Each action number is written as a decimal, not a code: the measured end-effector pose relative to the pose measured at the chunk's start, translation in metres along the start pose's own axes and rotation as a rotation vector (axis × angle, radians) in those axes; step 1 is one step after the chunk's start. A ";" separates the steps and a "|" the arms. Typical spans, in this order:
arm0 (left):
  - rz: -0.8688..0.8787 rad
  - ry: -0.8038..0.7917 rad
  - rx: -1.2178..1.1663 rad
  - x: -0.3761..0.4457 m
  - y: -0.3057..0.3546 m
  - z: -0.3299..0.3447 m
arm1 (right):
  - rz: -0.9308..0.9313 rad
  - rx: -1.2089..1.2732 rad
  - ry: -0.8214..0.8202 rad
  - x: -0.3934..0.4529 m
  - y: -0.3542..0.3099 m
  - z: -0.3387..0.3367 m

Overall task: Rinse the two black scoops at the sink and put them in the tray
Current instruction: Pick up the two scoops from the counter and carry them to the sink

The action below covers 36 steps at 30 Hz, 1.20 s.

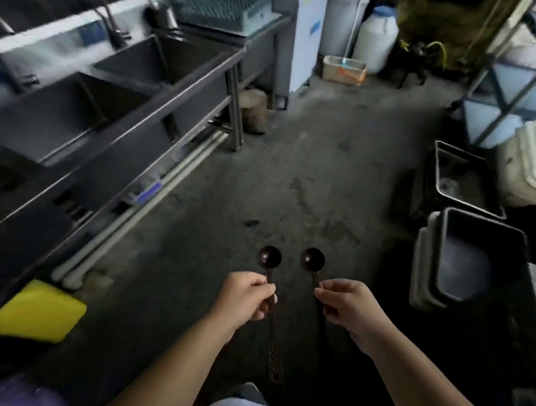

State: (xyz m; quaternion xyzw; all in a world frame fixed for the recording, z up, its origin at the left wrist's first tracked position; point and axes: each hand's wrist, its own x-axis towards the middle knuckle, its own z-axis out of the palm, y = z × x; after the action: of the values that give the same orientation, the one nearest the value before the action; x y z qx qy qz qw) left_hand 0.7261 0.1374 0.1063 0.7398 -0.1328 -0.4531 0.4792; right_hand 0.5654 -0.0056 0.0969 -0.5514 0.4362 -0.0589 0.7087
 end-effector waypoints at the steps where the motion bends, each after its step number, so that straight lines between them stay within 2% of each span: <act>1: -0.005 0.035 -0.016 0.008 0.005 -0.019 | 0.001 -0.005 -0.036 0.017 -0.013 0.016; 9: -0.030 0.296 -0.143 0.064 0.037 -0.131 | -0.037 -0.146 -0.270 0.143 -0.093 0.125; 17: -0.040 0.543 -0.236 0.166 0.075 -0.211 | -0.056 -0.281 -0.502 0.297 -0.182 0.204; 23: -0.067 0.652 -0.390 0.230 0.126 -0.256 | -0.043 -0.360 -0.656 0.387 -0.261 0.259; 28: -0.051 0.726 -0.418 0.274 0.151 -0.300 | -0.094 -0.392 -0.794 0.439 -0.311 0.319; 36: 0.018 0.841 -0.451 0.358 0.161 -0.441 | -0.106 -0.509 -0.799 0.528 -0.358 0.454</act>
State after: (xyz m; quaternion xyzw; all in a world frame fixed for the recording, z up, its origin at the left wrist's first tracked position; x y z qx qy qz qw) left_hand 1.3139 0.0902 0.1025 0.7355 0.1681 -0.1278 0.6438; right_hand 1.3414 -0.1104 0.1079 -0.7087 0.1013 0.2304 0.6591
